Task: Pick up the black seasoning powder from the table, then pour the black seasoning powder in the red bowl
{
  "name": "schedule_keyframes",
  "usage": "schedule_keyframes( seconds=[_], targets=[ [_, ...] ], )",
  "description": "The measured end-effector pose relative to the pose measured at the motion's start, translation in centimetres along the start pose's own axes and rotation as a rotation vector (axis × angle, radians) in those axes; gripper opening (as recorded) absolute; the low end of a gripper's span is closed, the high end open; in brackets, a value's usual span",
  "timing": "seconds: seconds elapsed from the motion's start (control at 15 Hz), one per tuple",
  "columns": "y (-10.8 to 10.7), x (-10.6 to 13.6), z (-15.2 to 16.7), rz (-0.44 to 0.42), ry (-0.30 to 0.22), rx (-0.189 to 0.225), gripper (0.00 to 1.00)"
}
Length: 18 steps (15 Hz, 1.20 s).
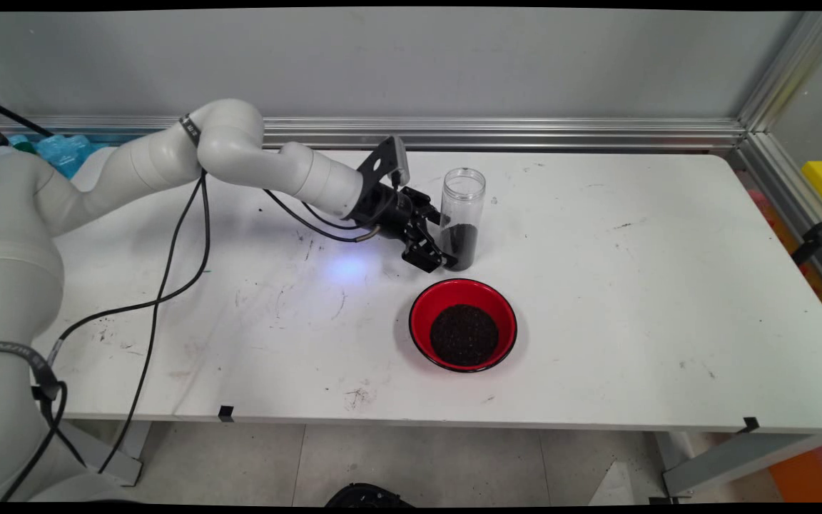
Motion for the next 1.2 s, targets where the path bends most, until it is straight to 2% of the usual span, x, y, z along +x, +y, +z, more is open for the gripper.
schedule_keyframes(
  seconds=[0.53,0.6,1.2],
  targets=[
    [0.0,-0.2,1.2,-0.004,0.008,-0.017,1.0],
    [0.0,-0.3,1.3,-0.005,0.007,-0.018,0.0],
    [-0.1,-0.4,1.4,-0.014,-0.013,-0.023,0.0]
  ],
)
